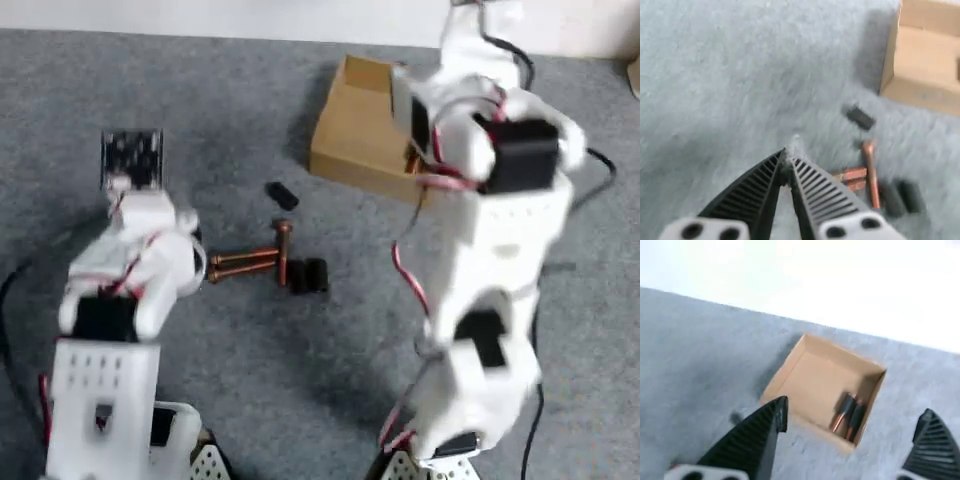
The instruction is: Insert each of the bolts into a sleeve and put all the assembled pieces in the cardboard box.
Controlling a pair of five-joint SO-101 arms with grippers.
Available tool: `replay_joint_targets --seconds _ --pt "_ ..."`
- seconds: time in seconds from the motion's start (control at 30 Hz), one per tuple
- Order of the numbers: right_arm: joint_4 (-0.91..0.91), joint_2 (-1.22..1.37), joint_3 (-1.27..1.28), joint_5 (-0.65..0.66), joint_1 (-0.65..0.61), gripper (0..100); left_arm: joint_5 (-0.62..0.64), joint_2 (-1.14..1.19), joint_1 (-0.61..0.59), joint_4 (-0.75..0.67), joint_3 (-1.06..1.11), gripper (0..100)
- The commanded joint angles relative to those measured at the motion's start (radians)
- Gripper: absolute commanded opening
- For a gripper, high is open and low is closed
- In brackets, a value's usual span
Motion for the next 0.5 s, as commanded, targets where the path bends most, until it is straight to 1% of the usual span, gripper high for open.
replay_joint_targets --seconds 0.0,0.1,0.2,0.3,0.37,0.47 --pt "0.022 -0.315 0.441 -0.031 -0.099 35.7 -0.049 -0.242 -0.031 0.026 0.124 1" --pt "-0.031 -0.493 0.819 -0.034 -0.196 35.7 -0.083 -0.360 -0.039 -0.046 0.240 1" --pt "-0.200 -0.627 1.207 -0.029 -0.262 35.7 -0.086 -0.466 -0.036 -0.094 0.387 1" --pt "-0.420 -0.705 1.547 -0.026 -0.282 35.7 -0.086 -0.549 -0.036 -0.137 0.507 1" --pt "-0.552 -0.719 1.750 -0.026 -0.282 35.7 -0.084 -0.595 -0.036 -0.143 0.545 1" --pt "-0.725 -0.699 1.934 -0.028 -0.288 35.7 -0.084 -0.633 -0.039 -0.141 0.562 1"
